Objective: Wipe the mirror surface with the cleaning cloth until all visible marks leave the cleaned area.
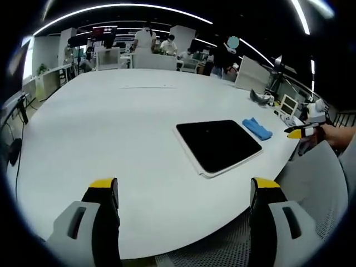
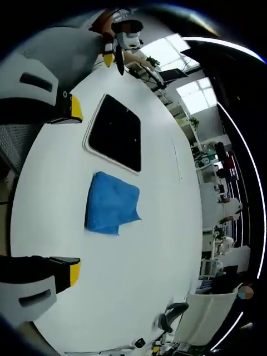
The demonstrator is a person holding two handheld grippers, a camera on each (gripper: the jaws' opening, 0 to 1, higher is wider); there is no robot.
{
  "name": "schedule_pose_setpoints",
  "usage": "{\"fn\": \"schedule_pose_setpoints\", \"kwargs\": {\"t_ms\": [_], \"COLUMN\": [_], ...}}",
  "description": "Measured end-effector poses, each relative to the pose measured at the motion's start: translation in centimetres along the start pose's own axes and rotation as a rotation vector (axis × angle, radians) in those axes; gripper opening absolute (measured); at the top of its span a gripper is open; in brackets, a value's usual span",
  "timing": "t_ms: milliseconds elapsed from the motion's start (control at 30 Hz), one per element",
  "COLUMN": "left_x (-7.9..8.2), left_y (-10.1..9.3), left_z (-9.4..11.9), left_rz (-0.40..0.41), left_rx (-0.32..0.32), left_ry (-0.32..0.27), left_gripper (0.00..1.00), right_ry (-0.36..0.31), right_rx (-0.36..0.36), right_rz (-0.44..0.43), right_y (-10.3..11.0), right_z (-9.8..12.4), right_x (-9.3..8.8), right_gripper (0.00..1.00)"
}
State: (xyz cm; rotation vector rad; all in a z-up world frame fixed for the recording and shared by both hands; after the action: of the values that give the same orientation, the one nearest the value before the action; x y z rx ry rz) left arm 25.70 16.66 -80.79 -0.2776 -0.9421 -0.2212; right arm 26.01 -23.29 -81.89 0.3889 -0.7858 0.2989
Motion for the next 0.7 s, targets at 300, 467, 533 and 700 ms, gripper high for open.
{"fn": "schedule_pose_setpoints", "kwargs": {"t_ms": [300,467,533,700], "left_x": [-0.2,-0.4,-0.4,-0.3], "left_y": [0.1,-0.1,-0.2,-0.2], "left_z": [0.0,-0.1,-0.1,-0.1], "left_rz": [-0.008,-0.011,-0.008,-0.021], "left_rx": [0.004,0.001,0.000,-0.005], "left_ry": [0.011,0.021,0.025,0.017], "left_gripper": [0.97,0.97,0.96,0.96], "right_ry": [-0.034,-0.026,-0.028,-0.041], "right_rx": [0.016,0.001,-0.002,-0.028], "right_rz": [-0.039,-0.073,-0.075,-0.041], "right_y": [0.0,-0.6,-0.6,-1.4], "right_z": [-0.3,0.1,0.4,0.5], "right_x": [-0.2,-0.7,-0.7,-0.8], "right_gripper": [0.98,0.98,0.98,0.99]}}
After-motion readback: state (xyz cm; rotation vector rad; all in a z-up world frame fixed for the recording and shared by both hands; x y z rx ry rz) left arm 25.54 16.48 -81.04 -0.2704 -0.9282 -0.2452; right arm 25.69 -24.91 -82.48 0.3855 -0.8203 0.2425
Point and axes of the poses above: the point that each gripper's makers call its tool centre point, and the gripper's own axes: z roughly backward along the fingers, y roughly to its left, x roughly out of its top, the point moved 1 cm from there along z, roughly backward along the fingers, and after that the axes turned 7 degrees about x, right-handed, at the moved point
